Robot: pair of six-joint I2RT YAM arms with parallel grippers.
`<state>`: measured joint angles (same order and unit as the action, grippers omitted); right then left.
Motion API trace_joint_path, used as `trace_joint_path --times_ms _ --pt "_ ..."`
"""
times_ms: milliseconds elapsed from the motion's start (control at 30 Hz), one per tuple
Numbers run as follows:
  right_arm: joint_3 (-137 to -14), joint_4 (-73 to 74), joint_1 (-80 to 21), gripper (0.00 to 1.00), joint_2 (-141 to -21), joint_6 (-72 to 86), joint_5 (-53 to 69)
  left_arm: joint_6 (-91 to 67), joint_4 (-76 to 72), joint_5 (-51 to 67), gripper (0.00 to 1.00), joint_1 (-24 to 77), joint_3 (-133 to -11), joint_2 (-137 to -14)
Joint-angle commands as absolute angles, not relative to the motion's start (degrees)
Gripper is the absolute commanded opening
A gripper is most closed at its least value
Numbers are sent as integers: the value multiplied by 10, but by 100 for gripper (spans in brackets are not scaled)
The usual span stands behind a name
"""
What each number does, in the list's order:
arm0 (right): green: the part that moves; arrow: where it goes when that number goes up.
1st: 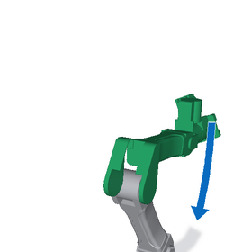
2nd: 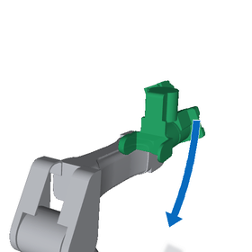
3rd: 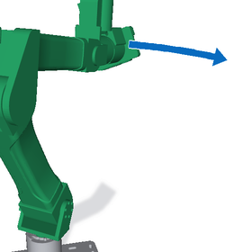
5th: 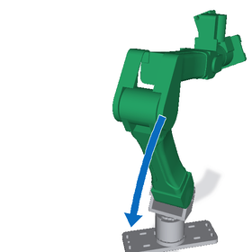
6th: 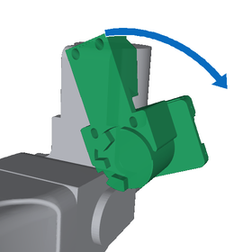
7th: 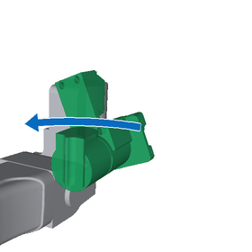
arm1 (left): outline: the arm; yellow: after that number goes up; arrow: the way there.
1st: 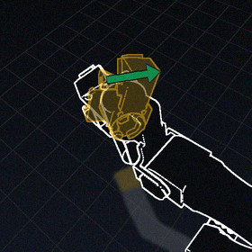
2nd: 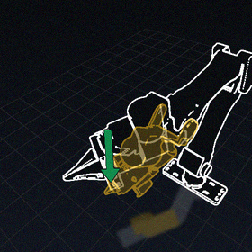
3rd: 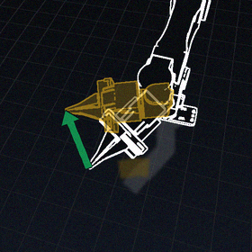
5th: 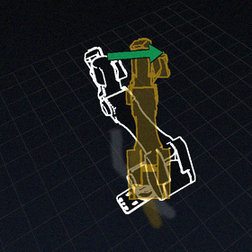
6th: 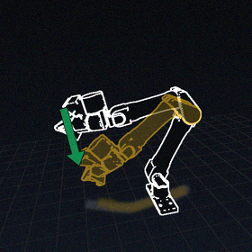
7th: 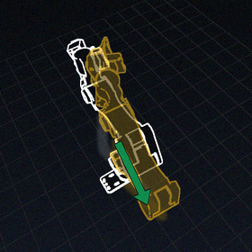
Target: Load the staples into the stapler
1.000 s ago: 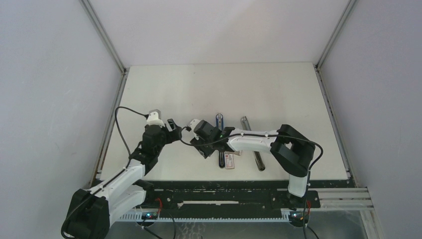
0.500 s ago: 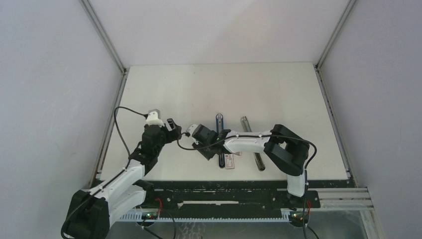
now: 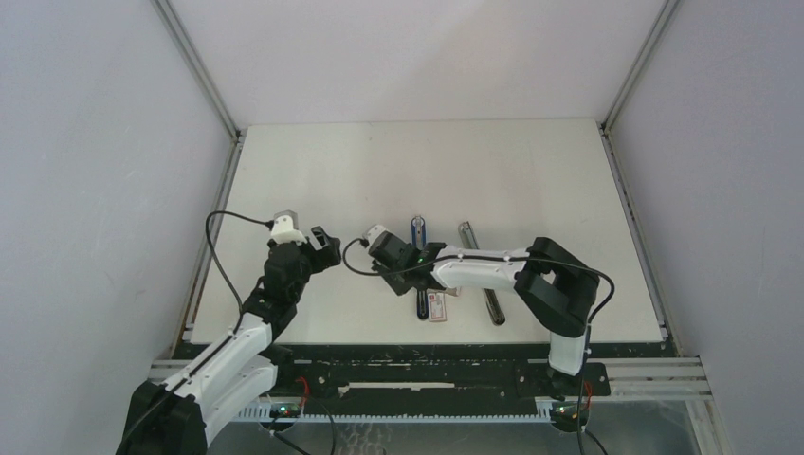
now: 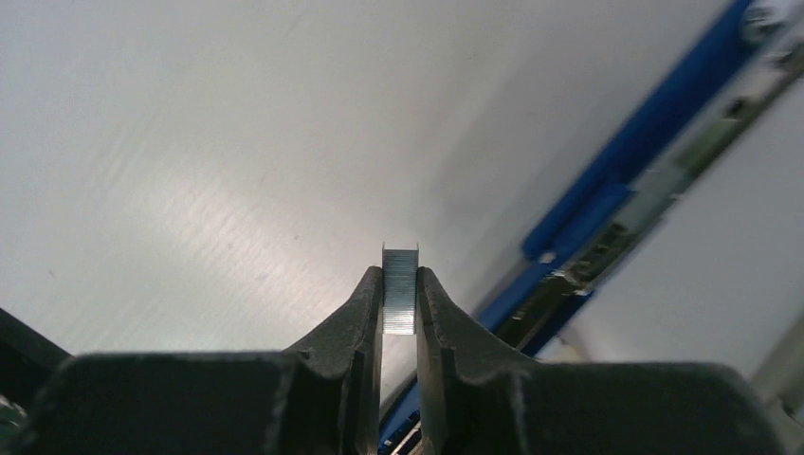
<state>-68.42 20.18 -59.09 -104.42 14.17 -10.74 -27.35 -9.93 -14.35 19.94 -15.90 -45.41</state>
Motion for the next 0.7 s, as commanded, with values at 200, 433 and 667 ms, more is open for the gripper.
trace_joint_path --times_ms 200,433,667 --pt "-704 139 -510 12 -1011 275 -213 -269 -119 -151 89 193 -148 -445" --pt "-746 137 -494 13 -1052 287 -246 -271 -119 -145 89 192 -148 -446" --pt "-766 145 -488 13 -1082 293 -268 -270 -117 -144 89 192 -149 -445"
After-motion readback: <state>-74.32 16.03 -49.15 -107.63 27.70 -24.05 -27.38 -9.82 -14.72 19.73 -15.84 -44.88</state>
